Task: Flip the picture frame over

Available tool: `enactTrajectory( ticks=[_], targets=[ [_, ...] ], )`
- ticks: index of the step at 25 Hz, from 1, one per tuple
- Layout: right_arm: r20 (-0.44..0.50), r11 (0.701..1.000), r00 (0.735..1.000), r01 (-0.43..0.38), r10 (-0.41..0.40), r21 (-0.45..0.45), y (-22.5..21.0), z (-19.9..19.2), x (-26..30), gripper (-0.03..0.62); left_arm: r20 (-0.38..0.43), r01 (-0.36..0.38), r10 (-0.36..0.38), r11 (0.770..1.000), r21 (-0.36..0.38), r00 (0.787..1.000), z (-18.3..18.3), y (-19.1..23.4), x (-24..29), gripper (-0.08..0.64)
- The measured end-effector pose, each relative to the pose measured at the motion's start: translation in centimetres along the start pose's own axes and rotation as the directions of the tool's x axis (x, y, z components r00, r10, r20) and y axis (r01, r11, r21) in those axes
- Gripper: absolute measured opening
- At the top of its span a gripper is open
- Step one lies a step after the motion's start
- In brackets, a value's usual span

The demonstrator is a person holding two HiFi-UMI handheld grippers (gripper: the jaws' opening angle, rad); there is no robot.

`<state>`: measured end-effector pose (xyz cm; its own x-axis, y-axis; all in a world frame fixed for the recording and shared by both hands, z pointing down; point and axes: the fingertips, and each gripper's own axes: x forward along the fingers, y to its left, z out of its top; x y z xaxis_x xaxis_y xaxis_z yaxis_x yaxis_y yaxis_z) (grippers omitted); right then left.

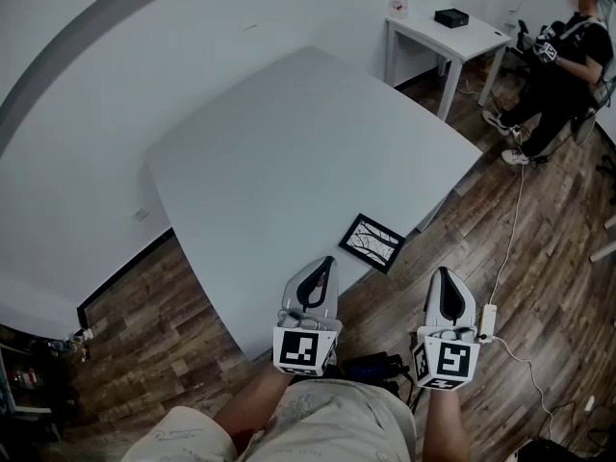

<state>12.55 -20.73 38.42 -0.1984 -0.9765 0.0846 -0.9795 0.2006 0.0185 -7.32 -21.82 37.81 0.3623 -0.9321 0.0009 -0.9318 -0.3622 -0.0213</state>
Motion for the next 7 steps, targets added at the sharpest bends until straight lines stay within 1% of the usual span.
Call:
enactTrajectory(
  ticks=[2, 7],
  targets=[
    [0.002, 1.0, 1.0, -0.001, 0.001, 0.003, 0.07, 0.11, 0.11, 0.023, 0.011, -0.001, 0.001, 1.0, -0.002, 1.0, -0.07, 0.08, 0.05, 0.0],
    [0.001, 1.0, 1.0, 0.0, 0.0, 0.007, -0.01, 0.03, -0.23, 0.023, 0.004, 0.006, -0.006, 1.0, -0.003, 1.0, -0.37, -0.32, -0.28, 0.0]
  ],
)
